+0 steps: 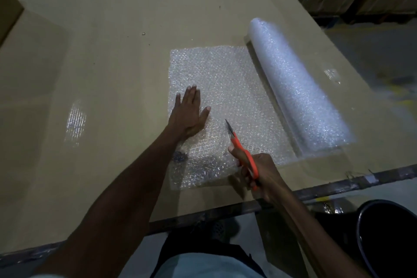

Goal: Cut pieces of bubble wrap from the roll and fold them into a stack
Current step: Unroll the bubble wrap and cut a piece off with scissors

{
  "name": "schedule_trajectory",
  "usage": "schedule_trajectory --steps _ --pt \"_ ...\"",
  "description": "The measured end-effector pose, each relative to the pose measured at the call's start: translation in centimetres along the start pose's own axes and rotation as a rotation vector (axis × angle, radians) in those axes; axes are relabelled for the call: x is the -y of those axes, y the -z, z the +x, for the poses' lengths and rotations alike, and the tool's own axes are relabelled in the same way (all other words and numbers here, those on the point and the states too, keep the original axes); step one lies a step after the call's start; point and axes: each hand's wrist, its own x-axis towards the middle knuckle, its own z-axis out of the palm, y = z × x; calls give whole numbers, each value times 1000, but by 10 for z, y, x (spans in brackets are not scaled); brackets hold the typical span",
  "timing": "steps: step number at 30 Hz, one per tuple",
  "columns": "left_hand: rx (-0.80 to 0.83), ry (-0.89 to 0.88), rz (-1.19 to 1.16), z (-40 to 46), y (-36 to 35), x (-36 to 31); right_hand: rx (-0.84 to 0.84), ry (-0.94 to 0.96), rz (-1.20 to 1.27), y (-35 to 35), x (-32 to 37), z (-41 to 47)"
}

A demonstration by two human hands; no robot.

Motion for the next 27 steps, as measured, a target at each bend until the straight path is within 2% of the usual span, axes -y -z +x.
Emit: schedule_trajectory --steps 2,10,21,27 --pt "34 -19 -1 6 -3 8 -21 -13 20 -2 0 3" --pt "-7 -36 -17 3 -8 13 -48 -9 76 -17 7 14" --pt "-18 -37 -18 4 -12 15 -74 -2 36 -20 17 7" --pt "-51 8 -12 1 -13 13 -73 -11 43 -23 17 9"
